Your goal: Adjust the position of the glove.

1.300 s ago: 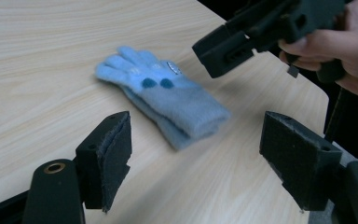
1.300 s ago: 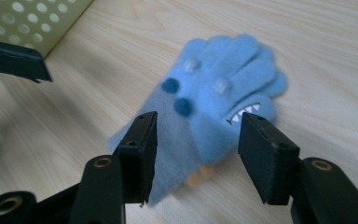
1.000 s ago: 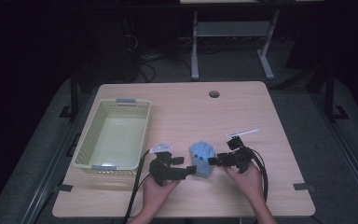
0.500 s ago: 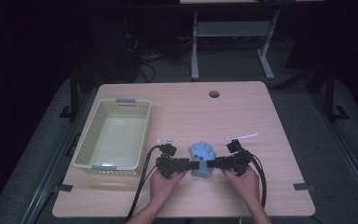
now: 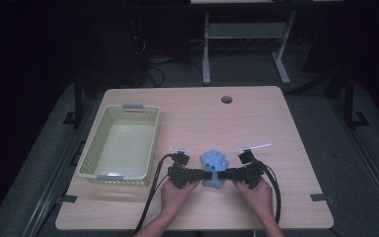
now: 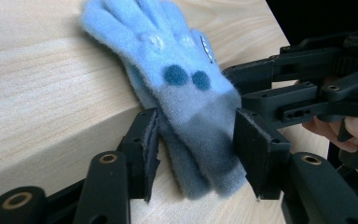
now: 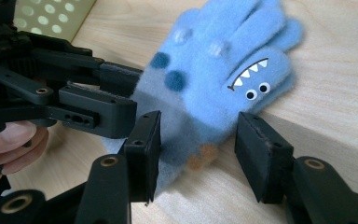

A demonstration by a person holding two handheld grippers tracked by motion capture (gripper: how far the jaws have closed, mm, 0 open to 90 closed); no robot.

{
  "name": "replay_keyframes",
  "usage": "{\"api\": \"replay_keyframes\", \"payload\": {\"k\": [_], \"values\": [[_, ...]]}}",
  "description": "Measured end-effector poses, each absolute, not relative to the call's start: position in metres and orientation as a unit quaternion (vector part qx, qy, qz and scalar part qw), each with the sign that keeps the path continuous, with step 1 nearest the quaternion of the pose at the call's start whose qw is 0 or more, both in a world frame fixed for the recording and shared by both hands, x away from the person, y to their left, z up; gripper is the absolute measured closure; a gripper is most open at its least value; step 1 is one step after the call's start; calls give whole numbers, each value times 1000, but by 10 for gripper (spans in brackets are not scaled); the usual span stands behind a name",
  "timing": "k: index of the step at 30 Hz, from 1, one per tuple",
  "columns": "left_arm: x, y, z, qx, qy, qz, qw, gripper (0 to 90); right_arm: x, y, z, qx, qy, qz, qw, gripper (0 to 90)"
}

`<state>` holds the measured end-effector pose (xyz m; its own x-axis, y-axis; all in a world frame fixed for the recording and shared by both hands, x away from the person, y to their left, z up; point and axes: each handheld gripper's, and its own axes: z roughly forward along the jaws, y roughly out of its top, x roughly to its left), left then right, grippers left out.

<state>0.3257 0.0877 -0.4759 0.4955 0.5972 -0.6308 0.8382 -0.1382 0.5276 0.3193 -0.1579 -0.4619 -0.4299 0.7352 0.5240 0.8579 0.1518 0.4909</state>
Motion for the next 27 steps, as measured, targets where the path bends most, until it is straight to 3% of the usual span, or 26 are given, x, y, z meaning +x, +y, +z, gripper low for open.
{"api": "replay_keyframes", "payload": {"k": [27], "values": [[333,86,-484,731,485,-173,449,647,317,-152,-474,-541,-726,-409,111,665]]}}
